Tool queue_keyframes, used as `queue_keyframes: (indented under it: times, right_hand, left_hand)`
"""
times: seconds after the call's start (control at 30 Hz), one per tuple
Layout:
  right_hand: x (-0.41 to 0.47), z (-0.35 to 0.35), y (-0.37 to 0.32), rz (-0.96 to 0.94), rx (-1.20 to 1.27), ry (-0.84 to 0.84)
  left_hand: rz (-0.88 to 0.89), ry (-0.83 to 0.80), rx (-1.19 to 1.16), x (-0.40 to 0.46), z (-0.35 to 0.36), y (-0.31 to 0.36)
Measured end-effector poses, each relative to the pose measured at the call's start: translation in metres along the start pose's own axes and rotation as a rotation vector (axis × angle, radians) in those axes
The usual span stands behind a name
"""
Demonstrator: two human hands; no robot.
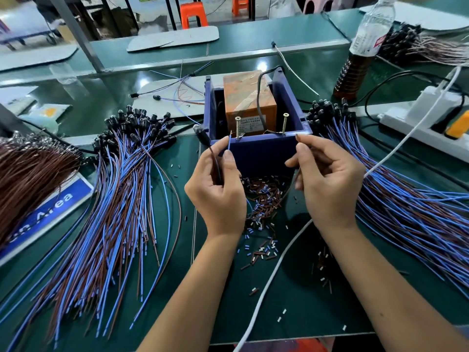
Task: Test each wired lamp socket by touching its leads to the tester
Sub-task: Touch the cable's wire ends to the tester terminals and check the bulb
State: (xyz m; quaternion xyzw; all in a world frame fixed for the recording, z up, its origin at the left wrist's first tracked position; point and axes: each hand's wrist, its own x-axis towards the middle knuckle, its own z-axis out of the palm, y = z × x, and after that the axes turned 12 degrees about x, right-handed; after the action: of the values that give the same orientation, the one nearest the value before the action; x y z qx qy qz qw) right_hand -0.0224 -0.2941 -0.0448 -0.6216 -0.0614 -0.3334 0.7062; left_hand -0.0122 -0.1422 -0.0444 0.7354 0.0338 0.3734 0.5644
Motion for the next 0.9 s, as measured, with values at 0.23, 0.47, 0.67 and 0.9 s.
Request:
queue_keyframes:
  times: [0.23, 0.47, 0.67, 0.9]
  right_hand:
    - [0.006, 0.013, 0.001, -0.133, -0.165, 0.050]
    - [0.008, 0.014, 0.000, -0.201, -0.229, 0.020]
    - [0.007, 0.013, 0.000, -0.202, -0.237, 0.011]
    - [0.007, 0.013, 0.000, -0.187, -0.214, 0.011]
  left_hand:
    - [-0.036, -0.009, -0.001, -0.002, 0.001, 0.001]
    - [-0.033, -0.008, -0.008, -0.002, 0.002, 0.001]
    - [-0.033, -0.019, -0.022, -0.003, 0.002, 0.001]
    - [-0.017, -0.007, -0.012, -0.003, 0.002, 0.003]
